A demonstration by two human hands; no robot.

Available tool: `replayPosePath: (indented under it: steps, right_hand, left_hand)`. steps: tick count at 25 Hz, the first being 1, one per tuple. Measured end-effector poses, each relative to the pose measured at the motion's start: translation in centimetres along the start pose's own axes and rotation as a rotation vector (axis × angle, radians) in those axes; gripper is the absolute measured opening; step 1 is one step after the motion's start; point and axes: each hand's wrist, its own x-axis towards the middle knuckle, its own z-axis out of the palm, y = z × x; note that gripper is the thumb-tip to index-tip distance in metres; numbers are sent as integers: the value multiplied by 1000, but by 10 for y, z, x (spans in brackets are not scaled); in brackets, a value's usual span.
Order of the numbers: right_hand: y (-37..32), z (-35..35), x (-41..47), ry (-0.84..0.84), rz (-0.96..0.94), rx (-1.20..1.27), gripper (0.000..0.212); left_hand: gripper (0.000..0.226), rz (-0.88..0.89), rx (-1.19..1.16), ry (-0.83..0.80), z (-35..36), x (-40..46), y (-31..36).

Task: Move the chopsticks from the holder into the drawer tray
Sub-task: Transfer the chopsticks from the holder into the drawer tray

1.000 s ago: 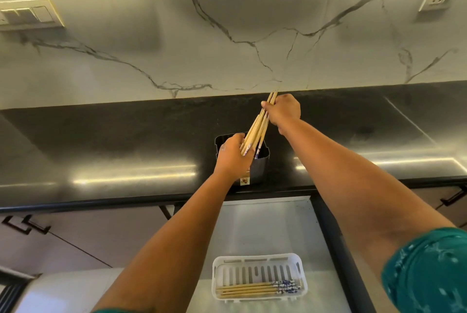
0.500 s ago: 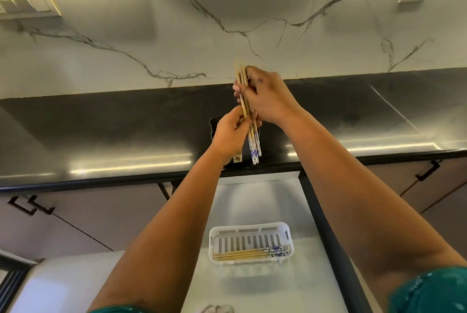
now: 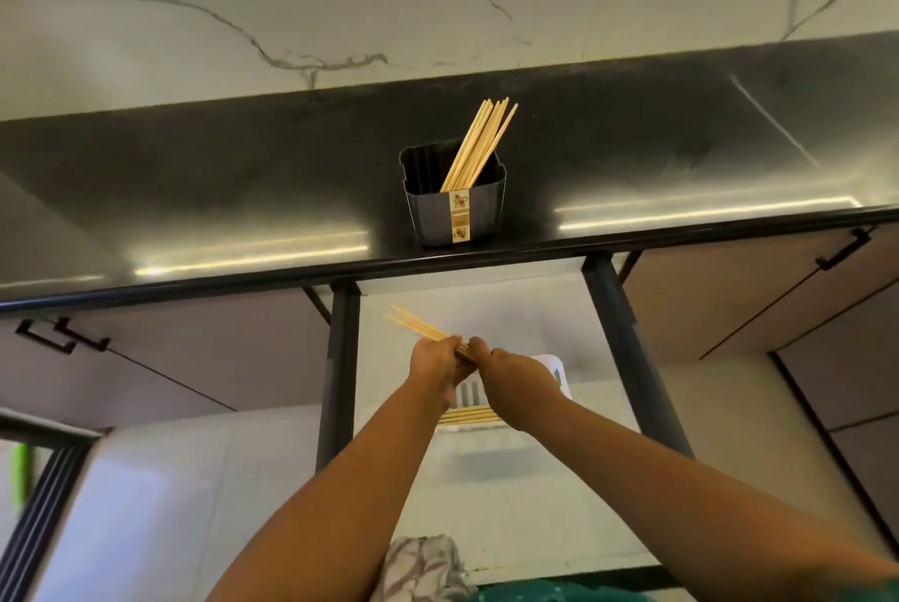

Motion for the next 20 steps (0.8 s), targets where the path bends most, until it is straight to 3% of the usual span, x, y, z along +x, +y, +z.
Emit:
replayPosePath:
  steps: [2, 6, 8, 11, 14, 17, 20]
  right_hand:
    - [16, 11, -2, 6, -88, -140, 34]
    - [52, 32, -4, -159, -167, -120, 48]
    - [68, 43, -5, -221, -69, -27, 54]
    - [80, 58, -1, -338, -25, -67, 57]
    - [75, 66, 19, -334, -82, -87, 57]
    - [68, 78, 33, -369, -136, -138, 58]
    - [75, 92, 34, -402, -93, -153, 60]
  left_hand:
    - [13, -39, -132, 37, -20, 7, -4]
    - [14, 20, -162, 120, -74, 35, 1]
    - [18, 70, -4, 179, -93, 51, -2]
    - [26, 82, 472, 314, -109, 60, -27]
    - [29, 121, 591, 218, -104, 49, -57]
    - [40, 38, 639, 110, -100, 50, -75]
    - [30, 26, 658, 40, -103, 57, -81]
